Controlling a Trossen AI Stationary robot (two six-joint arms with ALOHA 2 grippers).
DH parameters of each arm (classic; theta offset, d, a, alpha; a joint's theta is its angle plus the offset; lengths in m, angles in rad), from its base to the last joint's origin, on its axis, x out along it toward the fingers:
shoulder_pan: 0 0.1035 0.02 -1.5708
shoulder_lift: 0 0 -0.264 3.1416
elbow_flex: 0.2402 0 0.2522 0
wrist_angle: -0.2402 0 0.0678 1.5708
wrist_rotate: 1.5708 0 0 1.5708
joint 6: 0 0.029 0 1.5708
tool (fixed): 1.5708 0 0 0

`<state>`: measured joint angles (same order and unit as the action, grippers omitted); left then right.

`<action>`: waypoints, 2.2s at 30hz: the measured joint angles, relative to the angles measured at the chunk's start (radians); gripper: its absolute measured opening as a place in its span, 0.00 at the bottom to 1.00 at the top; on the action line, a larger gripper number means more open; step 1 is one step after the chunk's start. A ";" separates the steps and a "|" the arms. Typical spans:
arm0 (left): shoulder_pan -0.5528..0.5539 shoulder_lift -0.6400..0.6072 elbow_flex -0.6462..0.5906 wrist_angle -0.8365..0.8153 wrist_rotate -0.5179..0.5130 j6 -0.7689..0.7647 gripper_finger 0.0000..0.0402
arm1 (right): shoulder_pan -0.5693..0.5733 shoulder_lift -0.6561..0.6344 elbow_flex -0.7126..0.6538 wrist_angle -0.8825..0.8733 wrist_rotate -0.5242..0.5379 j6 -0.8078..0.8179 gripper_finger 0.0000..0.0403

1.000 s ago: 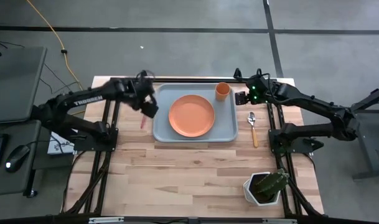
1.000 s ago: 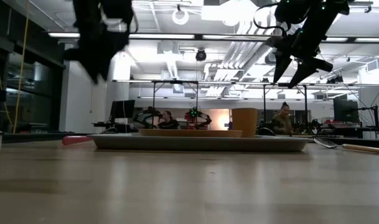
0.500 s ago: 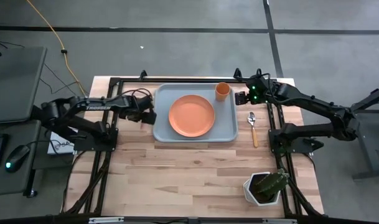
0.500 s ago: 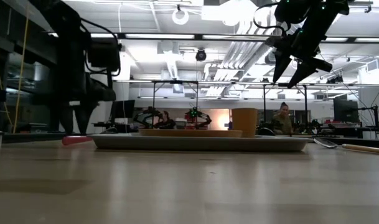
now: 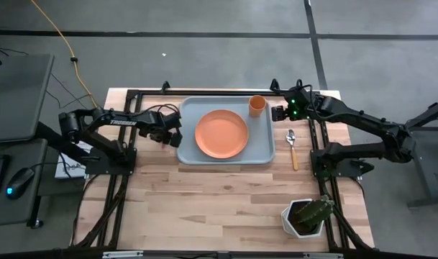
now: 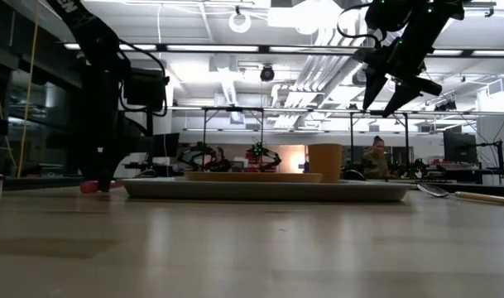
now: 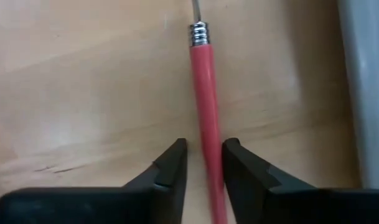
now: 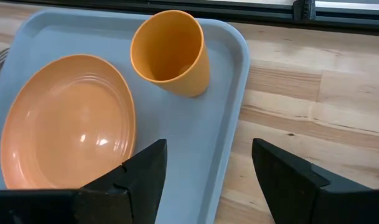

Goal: Pick and place plate/cup/fork/spoon on tray
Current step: Put the pink fork on the gray serving tray to the left of the orange plate

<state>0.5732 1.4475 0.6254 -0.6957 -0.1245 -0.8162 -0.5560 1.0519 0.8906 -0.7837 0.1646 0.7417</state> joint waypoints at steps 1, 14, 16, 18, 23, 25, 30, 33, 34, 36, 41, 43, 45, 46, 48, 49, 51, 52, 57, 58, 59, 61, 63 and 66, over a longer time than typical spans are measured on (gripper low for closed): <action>0.000 0.000 0.000 -0.001 0.003 0.017 0.17 | 0.000 0.000 0.000 0.001 0.000 0.003 0.56; 0.000 -0.329 0.278 -0.254 0.096 0.226 0.01 | 0.002 -0.108 0.000 0.266 -0.301 -0.093 0.56; -0.001 -0.385 0.356 -0.286 0.036 0.229 0.01 | 0.003 -0.118 0.001 0.332 -0.349 -0.092 0.56; 0.002 -0.426 0.418 -0.307 -0.034 0.237 0.01 | 0.003 -0.119 0.001 0.373 -0.357 -0.094 0.56; -0.002 -0.477 0.495 -0.264 -0.083 0.248 0.01 | 0.003 -0.107 0.001 0.393 -0.378 -0.113 0.56; -0.022 -0.481 0.493 -0.184 -0.044 0.245 0.01 | 0.008 -0.094 0.001 0.418 -0.411 -0.137 0.56; -0.112 -0.454 0.437 0.093 0.024 0.178 0.01 | 0.048 -0.062 0.001 0.469 -0.429 -0.165 0.56; -0.182 -0.434 0.379 0.371 0.041 0.115 0.01 | 0.082 -0.028 0.001 0.554 -0.436 -0.179 0.56; -0.204 -0.425 0.348 0.484 0.050 0.093 0.01 | 0.095 -0.012 0.001 0.601 -0.437 -0.174 0.56; -0.239 -0.403 0.286 0.717 0.089 0.056 0.01 | 0.120 0.023 0.001 0.707 -0.437 -0.154 0.56; -0.275 -0.343 0.137 1.117 0.125 -0.094 0.01 | 0.188 0.134 0.001 1.094 -0.412 -0.096 0.56; -0.281 -0.314 0.097 1.193 0.127 -0.141 0.01 | 0.207 0.177 0.001 1.221 -0.378 -0.064 0.56; -0.286 -0.290 0.077 1.279 0.139 -0.158 0.01 | 0.217 0.218 0.001 1.311 -0.316 -0.019 0.56; -0.287 -0.279 0.074 1.304 0.146 -0.159 0.01 | 0.221 0.236 0.001 1.341 -0.287 0.004 0.56; -0.288 -0.257 0.074 1.314 0.162 -0.160 0.01 | 0.229 0.274 0.008 1.387 -0.249 0.039 0.56; -0.288 -0.246 0.074 1.320 0.168 -0.161 0.01 | 0.233 0.293 0.019 1.392 -0.243 0.044 0.56; -0.286 -0.231 0.074 1.326 0.175 -0.174 0.01 | 0.244 0.330 0.050 1.391 -0.242 0.044 0.56; -0.283 -0.226 0.074 1.327 0.181 -0.184 0.01 | 0.247 0.348 0.070 1.393 -0.243 0.044 0.56; -0.264 -0.219 0.074 1.326 0.204 -0.199 0.01 | 0.248 0.405 0.158 1.345 -0.243 0.006 0.55; -0.257 -0.219 0.074 1.329 0.204 -0.198 0.01 | 0.247 0.409 0.174 1.316 -0.244 -0.006 0.54; -0.249 -0.219 0.074 1.332 0.203 -0.197 0.01 | 0.243 0.409 0.186 1.282 -0.246 -0.015 0.52; -0.230 -0.219 0.074 1.331 0.196 -0.200 0.01 | 0.236 0.403 0.207 1.210 -0.252 -0.040 0.48; -0.215 -0.222 0.074 1.336 0.181 -0.202 0.01 | 0.227 0.392 0.221 1.158 -0.256 -0.066 0.43; -0.207 -0.223 0.074 1.358 0.167 -0.202 0.01 | 0.202 0.369 0.233 1.135 -0.268 -0.090 0.35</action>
<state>0.3660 1.2249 0.6991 0.6621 0.0422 -1.0180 -0.3535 1.4207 1.1232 0.3513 -0.1035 0.6517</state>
